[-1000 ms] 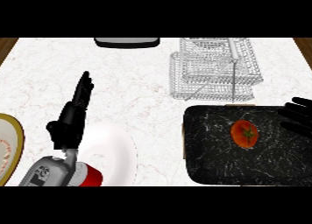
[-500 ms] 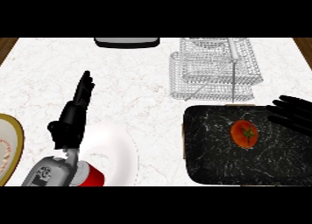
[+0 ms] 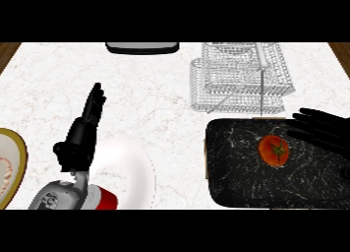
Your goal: Pick the tomato from the tray and place it in the tiered basket
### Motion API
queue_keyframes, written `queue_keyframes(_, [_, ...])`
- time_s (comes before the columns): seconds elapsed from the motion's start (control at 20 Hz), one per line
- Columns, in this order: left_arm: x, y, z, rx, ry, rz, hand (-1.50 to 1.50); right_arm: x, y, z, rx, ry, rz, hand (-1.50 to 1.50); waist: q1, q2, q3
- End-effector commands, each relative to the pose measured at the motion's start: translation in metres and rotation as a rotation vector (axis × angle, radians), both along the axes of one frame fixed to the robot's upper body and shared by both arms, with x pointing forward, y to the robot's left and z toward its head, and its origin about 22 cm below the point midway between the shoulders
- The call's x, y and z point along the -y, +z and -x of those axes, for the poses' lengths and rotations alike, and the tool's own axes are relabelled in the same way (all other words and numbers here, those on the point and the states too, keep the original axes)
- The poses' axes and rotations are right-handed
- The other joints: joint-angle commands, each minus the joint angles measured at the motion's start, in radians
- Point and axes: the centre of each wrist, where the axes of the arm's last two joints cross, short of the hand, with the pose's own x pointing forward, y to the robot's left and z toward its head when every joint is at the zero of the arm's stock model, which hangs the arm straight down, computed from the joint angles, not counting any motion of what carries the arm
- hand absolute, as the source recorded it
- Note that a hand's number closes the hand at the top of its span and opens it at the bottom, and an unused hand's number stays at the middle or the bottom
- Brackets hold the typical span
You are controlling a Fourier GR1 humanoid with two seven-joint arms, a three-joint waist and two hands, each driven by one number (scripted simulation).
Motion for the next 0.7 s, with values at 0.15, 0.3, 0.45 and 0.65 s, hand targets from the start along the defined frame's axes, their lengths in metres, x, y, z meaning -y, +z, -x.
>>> queue_keyframes(0.15, [0.01, -0.014, 0.002, -0.016, 0.011, -0.003, 0.0, -0.01, -0.016, 0.004, -0.083, 0.039, 0.014, -1.5, -0.005, 0.003, -0.004])
queue_keyframes(0.3, [-0.01, -0.002, 0.001, -0.023, 0.011, -0.002, 0.0, -0.023, -0.026, -0.005, -0.083, 0.042, 0.041, -1.5, 0.003, 0.004, -0.004])
queue_keyframes(0.45, [0.007, 0.014, -0.013, -0.015, 0.0, -0.012, 0.0, -0.043, 0.007, -0.004, -0.078, 0.032, 0.049, -1.5, -0.004, 0.002, -0.004])
queue_keyframes(0.65, [0.002, 0.0, -0.002, -0.017, -0.002, -0.007, 0.0, -0.037, -0.021, -0.015, -0.08, 0.017, 0.051, -1.5, 0.0, 0.004, -0.004])
